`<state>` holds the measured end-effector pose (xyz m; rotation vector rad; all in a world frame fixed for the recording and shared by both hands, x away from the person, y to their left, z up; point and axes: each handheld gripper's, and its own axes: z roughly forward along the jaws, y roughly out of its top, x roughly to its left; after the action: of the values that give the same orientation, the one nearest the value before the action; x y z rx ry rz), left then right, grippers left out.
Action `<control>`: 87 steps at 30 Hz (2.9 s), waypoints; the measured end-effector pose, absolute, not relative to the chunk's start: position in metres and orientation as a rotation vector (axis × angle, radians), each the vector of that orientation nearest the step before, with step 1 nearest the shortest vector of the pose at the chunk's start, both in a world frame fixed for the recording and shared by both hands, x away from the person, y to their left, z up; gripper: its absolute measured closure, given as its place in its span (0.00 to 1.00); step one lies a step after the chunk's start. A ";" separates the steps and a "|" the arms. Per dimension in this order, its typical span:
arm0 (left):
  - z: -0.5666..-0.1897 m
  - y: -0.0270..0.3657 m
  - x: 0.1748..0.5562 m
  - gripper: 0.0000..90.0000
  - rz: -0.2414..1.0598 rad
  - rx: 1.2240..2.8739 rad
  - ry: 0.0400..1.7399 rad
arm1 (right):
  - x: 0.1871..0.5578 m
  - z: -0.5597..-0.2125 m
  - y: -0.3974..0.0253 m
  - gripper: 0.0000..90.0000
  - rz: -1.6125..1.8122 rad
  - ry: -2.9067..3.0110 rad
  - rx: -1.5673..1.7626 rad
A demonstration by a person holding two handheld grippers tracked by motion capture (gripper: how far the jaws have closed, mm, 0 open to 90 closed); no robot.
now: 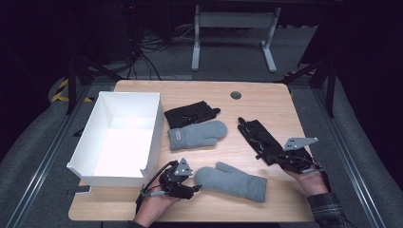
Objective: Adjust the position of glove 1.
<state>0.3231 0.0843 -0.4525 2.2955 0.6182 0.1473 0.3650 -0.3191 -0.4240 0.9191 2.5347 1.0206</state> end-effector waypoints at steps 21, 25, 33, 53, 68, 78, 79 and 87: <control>-0.451 0.055 0.332 1.00 -0.010 2.333 0.574 | 0.347 -0.447 -0.284 1.00 0.976 2.752 0.737; -0.451 0.053 0.340 1.00 -0.005 2.325 0.597 | 0.344 -0.447 -0.281 1.00 0.987 2.768 0.720; -0.449 0.049 0.358 1.00 0.000 2.315 0.627 | 0.334 -0.450 -0.269 1.00 0.999 2.823 0.666; -0.443 0.023 0.382 1.00 0.021 2.294 0.647 | 0.321 -0.453 -0.223 1.00 1.093 2.885 0.472; -0.443 0.007 0.385 1.00 0.002 2.305 0.610 | 0.314 -0.457 -0.180 1.00 1.136 2.889 0.360; -0.442 0.004 0.382 1.00 0.017 2.320 0.586 | 0.313 -0.457 -0.167 1.00 1.162 2.879 0.322; -0.442 0.005 0.382 1.00 0.020 2.311 0.592 | 0.312 -0.455 -0.170 1.00 1.172 2.871 0.322; -0.435 0.023 0.385 0.83 0.049 2.312 0.622 | 0.309 -0.442 -0.213 0.68 1.202 2.726 0.484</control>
<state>0.3854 0.0232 -0.4353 2.3117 0.6221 0.0487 0.3094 -0.2133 -0.4416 0.4841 2.7263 1.2020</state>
